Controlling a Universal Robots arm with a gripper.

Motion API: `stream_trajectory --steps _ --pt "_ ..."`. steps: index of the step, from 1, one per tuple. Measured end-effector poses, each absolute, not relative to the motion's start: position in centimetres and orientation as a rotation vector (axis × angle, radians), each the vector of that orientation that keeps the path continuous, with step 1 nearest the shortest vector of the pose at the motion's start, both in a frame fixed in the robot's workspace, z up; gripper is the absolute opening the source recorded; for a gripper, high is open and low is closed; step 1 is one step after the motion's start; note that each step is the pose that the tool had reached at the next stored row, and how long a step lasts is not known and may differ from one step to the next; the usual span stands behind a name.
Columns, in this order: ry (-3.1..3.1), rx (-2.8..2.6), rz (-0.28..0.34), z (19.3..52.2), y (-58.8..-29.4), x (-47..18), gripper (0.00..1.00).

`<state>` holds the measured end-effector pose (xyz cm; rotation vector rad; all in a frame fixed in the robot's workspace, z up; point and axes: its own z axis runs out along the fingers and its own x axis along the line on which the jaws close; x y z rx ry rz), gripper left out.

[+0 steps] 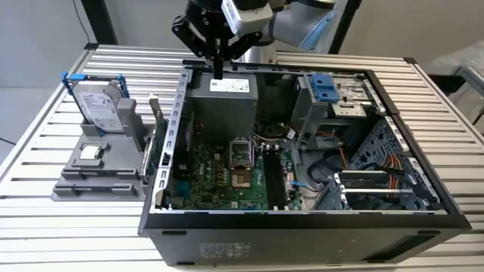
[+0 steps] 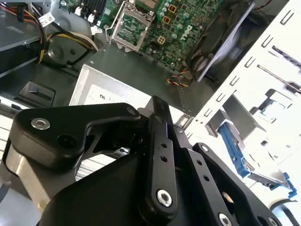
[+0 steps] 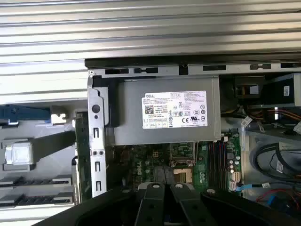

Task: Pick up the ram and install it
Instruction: 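Reach for the ram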

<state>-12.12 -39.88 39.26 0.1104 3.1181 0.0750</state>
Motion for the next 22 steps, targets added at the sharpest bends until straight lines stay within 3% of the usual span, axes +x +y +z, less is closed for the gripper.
stream_trajectory --steps 22 --pt "3.118 0.110 0.075 39.3 -39.9 -13.3 0.00"
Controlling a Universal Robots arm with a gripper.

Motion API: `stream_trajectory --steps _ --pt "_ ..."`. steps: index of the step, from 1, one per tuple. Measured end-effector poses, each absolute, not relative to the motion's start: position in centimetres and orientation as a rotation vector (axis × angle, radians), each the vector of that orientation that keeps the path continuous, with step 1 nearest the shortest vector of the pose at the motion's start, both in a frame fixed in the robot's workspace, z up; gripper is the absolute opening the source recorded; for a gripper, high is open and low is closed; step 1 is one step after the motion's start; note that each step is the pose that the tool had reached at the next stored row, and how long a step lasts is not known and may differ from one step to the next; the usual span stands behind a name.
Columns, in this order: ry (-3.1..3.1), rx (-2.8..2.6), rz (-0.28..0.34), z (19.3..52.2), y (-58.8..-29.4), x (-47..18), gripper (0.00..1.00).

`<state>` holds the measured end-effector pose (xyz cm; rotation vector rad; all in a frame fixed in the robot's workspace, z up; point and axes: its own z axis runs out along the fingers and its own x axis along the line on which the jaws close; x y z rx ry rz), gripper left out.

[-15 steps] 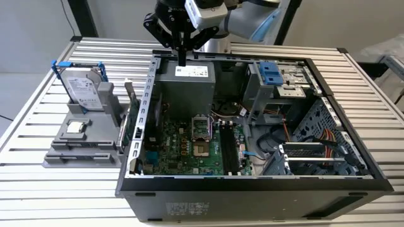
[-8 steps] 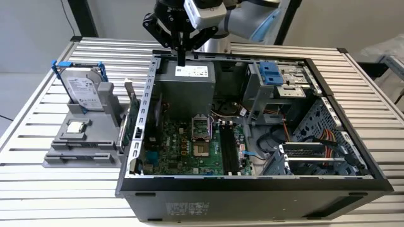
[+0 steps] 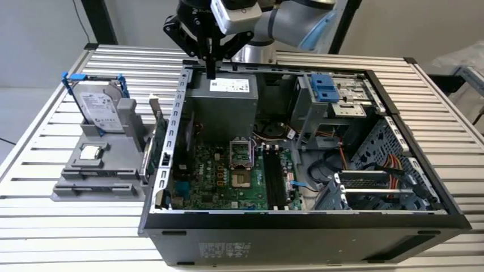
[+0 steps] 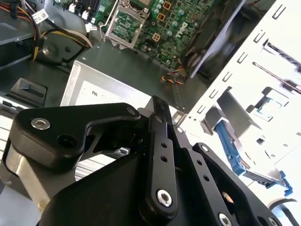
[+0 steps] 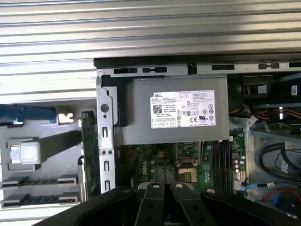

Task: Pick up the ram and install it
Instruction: 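Reach for the ram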

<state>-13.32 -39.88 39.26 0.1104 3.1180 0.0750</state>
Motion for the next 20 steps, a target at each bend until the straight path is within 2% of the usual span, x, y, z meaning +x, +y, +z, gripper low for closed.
stream_trajectory --steps 20 --pt "3.118 0.110 0.075 39.3 -39.9 -16.6 0.00"
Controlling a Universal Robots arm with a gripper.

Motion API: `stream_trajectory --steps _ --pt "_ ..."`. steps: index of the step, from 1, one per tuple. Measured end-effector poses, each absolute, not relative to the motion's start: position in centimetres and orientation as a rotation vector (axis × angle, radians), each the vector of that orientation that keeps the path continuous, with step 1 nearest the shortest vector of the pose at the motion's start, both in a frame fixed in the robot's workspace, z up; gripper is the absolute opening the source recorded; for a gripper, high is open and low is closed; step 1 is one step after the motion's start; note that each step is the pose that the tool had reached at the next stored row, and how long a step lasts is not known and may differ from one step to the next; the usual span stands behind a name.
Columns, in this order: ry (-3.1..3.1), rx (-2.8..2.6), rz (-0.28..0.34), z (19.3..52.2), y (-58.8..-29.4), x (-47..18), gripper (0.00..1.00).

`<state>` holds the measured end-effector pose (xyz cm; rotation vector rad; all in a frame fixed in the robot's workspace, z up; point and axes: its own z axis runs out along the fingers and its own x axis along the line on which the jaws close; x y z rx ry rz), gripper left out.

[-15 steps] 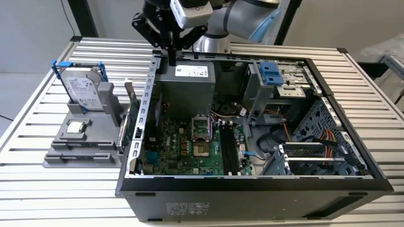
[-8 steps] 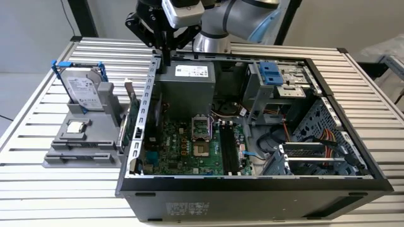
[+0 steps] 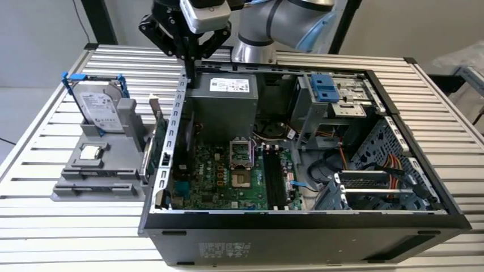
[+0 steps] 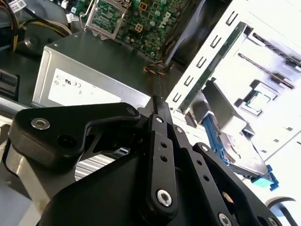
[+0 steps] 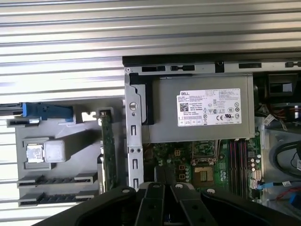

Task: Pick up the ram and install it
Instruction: 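Reach for the ram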

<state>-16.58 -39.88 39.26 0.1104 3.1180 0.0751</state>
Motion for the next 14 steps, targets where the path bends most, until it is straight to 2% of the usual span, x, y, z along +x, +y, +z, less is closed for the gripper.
stream_trajectory --steps 14 --pt "3.118 0.110 0.075 39.3 -39.9 -19.1 0.00"
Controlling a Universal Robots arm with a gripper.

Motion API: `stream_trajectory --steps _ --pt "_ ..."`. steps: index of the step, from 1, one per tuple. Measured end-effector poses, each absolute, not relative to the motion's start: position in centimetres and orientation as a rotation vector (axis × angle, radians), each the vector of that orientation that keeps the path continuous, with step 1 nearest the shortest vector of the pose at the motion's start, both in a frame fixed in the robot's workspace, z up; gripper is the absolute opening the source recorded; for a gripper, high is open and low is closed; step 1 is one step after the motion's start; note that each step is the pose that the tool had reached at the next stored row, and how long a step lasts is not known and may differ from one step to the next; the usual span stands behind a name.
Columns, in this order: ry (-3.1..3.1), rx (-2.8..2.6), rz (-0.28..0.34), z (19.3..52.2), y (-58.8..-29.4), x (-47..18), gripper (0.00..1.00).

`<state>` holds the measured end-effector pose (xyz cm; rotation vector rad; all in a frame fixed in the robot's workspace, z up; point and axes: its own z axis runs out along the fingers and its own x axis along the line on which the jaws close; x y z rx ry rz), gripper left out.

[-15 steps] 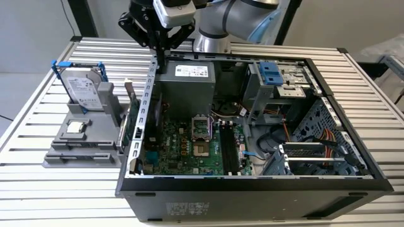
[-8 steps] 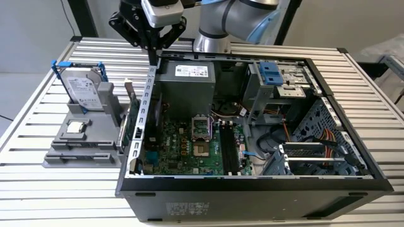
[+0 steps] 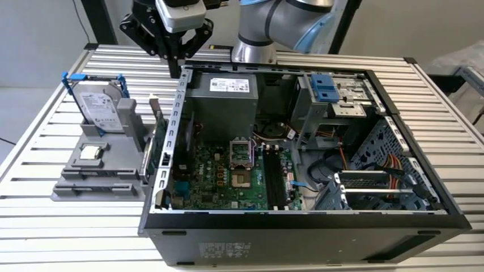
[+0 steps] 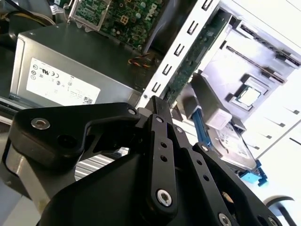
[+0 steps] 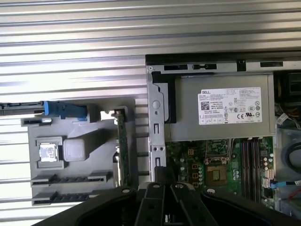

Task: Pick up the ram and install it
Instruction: 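Reach for the ram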

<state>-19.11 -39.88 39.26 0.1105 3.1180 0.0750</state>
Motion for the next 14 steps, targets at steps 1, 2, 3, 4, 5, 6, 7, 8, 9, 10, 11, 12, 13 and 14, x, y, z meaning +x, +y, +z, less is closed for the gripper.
stream_trajectory --steps 1,2,3,4,5,6,7,8,9,10,11,12,13,14 --pt "3.118 0.110 0.075 39.3 -39.9 -19.3 0.00" --pt "3.118 0.110 0.075 39.3 -39.9 -19.4 0.00" --pt "3.118 0.110 0.075 39.3 -39.9 -19.6 0.00" --pt "3.118 0.110 0.075 39.3 -39.9 -19.7 0.00" --pt "3.118 0.110 0.075 39.3 -39.9 -19.9 0.00" --pt "3.118 0.110 0.075 39.3 -39.9 -20.0 0.00" --pt "3.118 0.111 0.075 39.3 -39.9 -20.1 0.00" --pt "3.118 0.110 0.075 39.3 -39.9 -20.3 0.00" --pt "3.118 0.110 0.075 39.3 -39.9 -20.4 0.00" --pt "3.118 0.110 0.075 39.3 -39.9 -20.5 0.00" --pt "3.118 0.110 0.075 39.3 -39.9 -20.6 0.00" --pt "3.118 0.110 0.075 39.3 -39.9 -20.7 0.00" --pt "3.118 0.110 0.075 39.3 -39.9 -20.9 0.00" --pt "3.118 0.110 0.075 39.3 -39.9 -21.0 0.00"
